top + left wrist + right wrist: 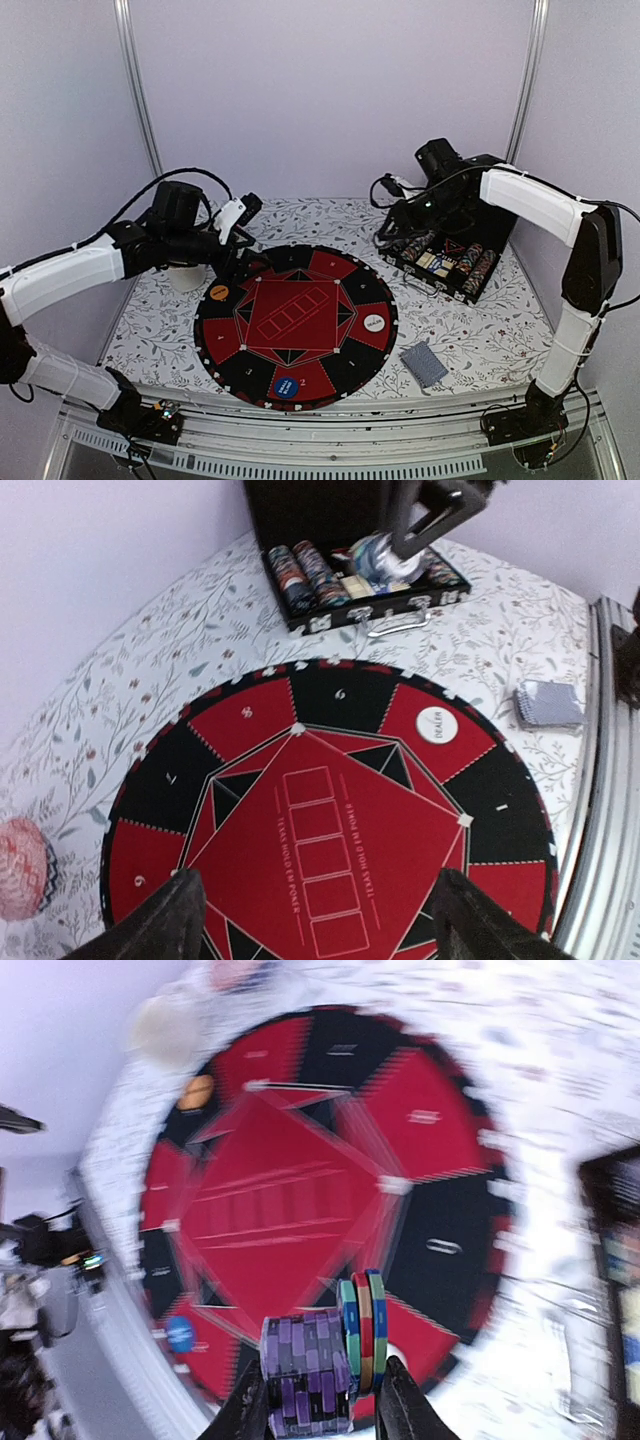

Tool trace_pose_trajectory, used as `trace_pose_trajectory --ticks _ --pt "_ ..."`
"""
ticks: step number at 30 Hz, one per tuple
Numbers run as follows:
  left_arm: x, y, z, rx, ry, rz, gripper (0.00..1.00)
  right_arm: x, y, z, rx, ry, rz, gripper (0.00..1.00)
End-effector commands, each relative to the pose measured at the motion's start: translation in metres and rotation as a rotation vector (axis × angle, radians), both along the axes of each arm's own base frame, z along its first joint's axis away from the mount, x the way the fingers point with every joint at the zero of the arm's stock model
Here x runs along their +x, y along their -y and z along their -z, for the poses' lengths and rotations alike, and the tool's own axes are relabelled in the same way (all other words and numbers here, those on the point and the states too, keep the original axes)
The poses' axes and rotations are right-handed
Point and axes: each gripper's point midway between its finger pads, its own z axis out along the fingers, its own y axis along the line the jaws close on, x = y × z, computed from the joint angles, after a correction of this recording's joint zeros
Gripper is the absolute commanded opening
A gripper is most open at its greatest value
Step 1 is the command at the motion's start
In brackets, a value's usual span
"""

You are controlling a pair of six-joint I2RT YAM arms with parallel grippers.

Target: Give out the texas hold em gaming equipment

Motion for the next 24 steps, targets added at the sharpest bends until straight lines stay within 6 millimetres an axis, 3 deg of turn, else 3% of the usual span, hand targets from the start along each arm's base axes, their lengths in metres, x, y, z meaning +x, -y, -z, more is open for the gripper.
trace_pose_trajectory --ticks 1,6,10,16,24 --pt "-0.03 0.032 -0.03 -0.006 0.293 0.143 0.83 -0.034 -0.081 -0.036 0.342 -0.084 -0.184 0.02" --pt "-0.046 0.061 -0.016 0.139 0.421 0.189 0.93 -0.063 -0.116 -0.032 0.461 -0.18 -0.272 0.03" --pt "-0.033 0.079 -0.002 0.21 0.45 0.15 0.95 -0.073 -0.129 -0.022 0.465 -0.221 -0.288 0.02" --pt "-0.016 0.1 0.005 0.218 0.423 0.125 0.78 -0.086 -0.141 -0.014 0.475 -0.257 -0.316 0.03" --pt "-0.002 0.112 0.013 0.227 0.392 0.095 0.74 -0.091 -0.144 -0.009 0.467 -0.265 -0.323 0.02"
